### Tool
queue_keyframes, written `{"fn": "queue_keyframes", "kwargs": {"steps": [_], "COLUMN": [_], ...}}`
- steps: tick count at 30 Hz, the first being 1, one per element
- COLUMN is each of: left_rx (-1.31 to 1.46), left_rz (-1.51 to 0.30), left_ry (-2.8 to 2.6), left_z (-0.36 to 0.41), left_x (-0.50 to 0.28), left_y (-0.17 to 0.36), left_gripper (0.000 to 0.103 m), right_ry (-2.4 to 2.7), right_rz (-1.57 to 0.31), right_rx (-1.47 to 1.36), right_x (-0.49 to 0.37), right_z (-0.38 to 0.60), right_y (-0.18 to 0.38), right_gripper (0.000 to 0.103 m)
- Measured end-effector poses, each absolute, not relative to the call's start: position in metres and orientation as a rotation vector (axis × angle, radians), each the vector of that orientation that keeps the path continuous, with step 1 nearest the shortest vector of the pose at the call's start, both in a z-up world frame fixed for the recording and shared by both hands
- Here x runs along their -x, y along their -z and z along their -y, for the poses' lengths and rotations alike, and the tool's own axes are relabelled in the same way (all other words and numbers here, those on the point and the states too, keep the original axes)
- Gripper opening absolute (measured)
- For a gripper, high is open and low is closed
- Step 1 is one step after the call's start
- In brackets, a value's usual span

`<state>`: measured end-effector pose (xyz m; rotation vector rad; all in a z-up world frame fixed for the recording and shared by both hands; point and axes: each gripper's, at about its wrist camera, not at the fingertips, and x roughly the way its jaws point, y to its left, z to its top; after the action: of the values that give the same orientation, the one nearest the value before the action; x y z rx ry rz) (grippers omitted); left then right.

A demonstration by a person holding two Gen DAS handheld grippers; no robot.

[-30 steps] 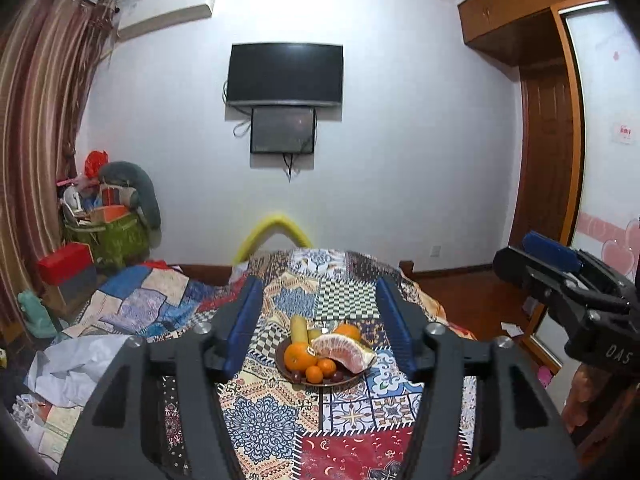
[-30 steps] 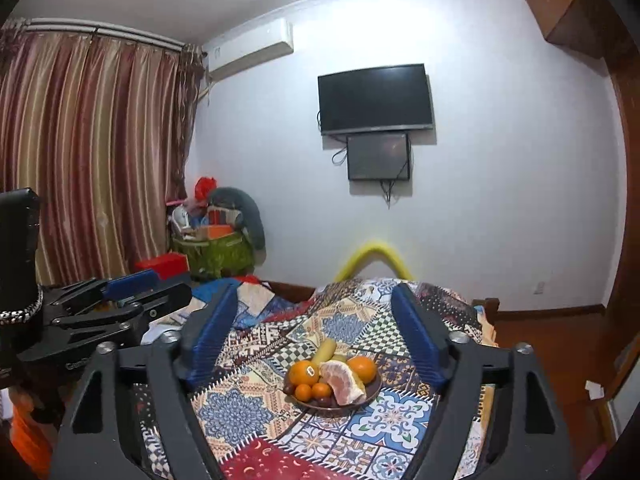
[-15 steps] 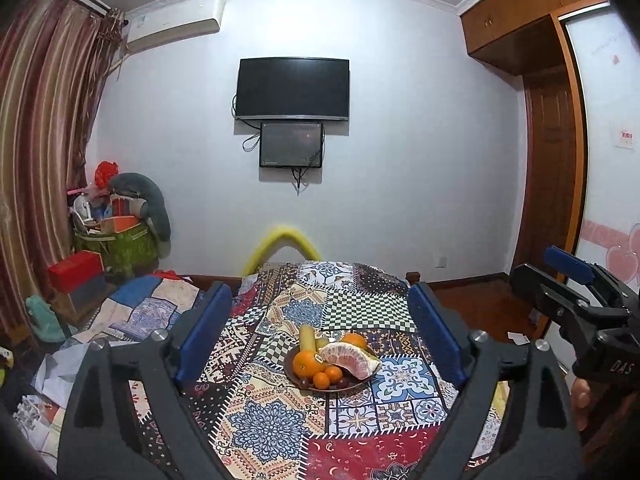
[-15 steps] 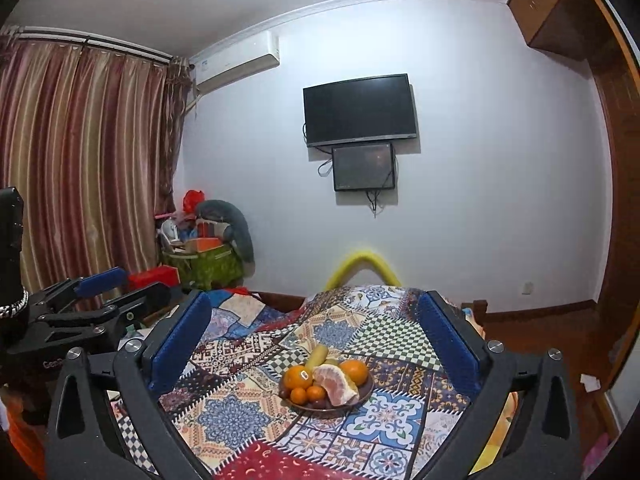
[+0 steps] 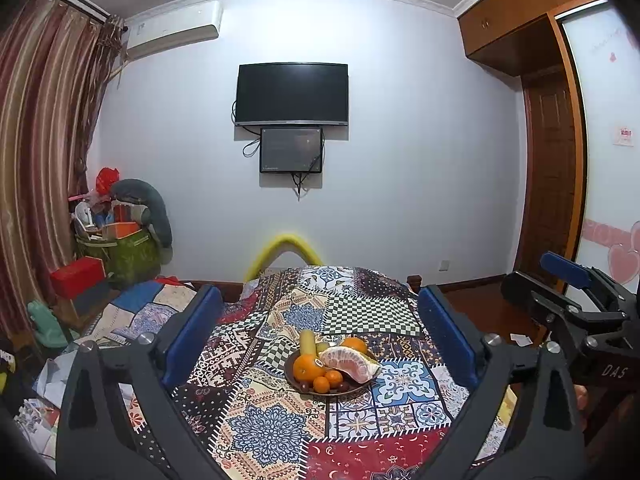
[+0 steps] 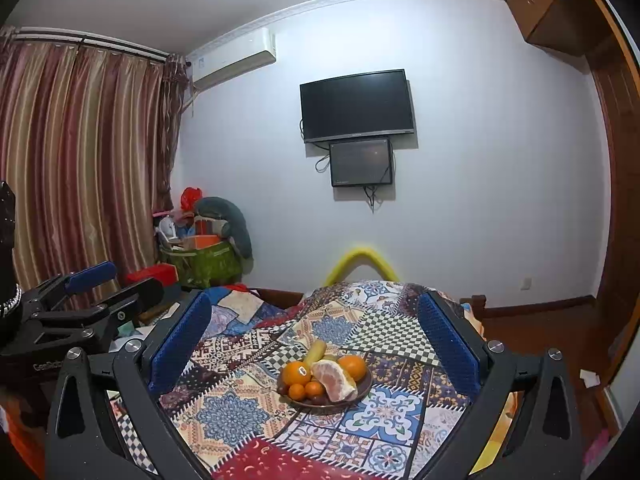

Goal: Organize fruits

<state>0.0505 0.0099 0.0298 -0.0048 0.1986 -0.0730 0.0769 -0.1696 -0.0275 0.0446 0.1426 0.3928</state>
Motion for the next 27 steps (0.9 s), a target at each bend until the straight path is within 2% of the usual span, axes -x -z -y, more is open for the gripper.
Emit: {"fn": "queue_keyframes", "kwargs": {"steps": [27], "left_rx": [0.013], "left_rz": [-0.215], "left_ry": [0.076], "left_z": [-0.009], "left_x": [-0.0565], "left_y": [-0.0261], "left_gripper": [0.102], "right_ry": [-0.384], "right_rz": [-0.157], "right_rx": [-0.045], "right_x": [-0.0748], "right_z": [0.1752], "right_y": [0.0247], "right_gripper": [0.103]}}
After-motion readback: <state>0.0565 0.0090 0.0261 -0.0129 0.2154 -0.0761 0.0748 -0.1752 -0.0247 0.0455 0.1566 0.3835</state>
